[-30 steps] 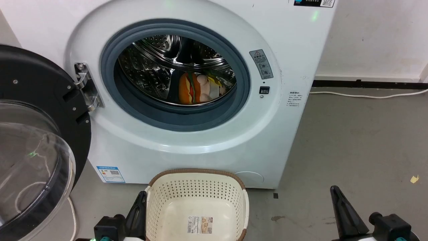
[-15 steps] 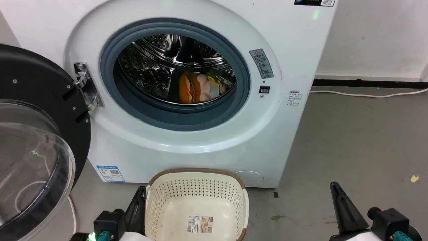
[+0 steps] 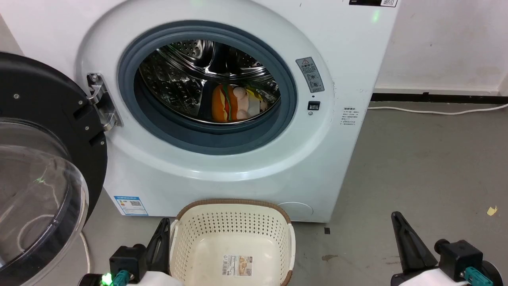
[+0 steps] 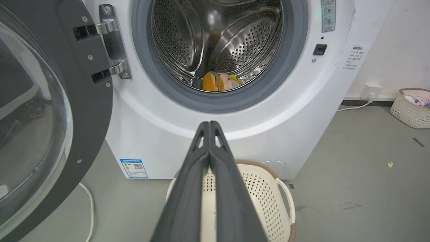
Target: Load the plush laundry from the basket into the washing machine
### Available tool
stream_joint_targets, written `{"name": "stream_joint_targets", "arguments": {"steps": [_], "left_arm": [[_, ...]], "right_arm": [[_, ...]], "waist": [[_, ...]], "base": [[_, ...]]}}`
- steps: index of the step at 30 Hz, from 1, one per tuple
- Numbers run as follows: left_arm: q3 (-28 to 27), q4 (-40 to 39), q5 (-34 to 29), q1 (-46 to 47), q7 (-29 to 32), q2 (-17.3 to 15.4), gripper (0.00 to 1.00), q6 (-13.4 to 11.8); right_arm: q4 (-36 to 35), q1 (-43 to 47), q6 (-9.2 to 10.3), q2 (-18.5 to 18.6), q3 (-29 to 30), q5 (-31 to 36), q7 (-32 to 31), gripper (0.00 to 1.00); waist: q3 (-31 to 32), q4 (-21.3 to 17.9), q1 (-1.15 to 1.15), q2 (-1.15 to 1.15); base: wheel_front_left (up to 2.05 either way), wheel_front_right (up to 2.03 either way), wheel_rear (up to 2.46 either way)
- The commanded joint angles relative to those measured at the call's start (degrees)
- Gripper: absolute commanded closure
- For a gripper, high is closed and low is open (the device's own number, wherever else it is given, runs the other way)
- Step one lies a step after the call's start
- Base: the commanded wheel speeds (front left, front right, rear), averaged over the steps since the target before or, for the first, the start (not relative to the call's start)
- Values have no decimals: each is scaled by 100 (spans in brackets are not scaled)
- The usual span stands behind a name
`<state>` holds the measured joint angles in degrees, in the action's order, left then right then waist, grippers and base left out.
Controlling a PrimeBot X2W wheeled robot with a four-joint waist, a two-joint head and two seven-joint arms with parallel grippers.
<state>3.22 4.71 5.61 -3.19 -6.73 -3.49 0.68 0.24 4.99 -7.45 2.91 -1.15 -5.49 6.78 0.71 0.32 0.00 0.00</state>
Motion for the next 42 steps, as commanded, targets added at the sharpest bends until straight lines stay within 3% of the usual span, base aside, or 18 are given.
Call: {"name": "stream_joint_targets", "arguments": {"steps": [1,42], "left_arm": [[-23,-54,-73,109,37,9,100,-18],[-253,-375,-448,270,526,49,100,-56]], "right_arm": [[-11,-106,-2,-2,15,63,-37,100],[-21,-408,-3,-3,92,436,-530,100]], "waist": [[-2,-1,0,0],[-55,-24,0,0]], "base": [[0,0,0],[0,0,0]]}}
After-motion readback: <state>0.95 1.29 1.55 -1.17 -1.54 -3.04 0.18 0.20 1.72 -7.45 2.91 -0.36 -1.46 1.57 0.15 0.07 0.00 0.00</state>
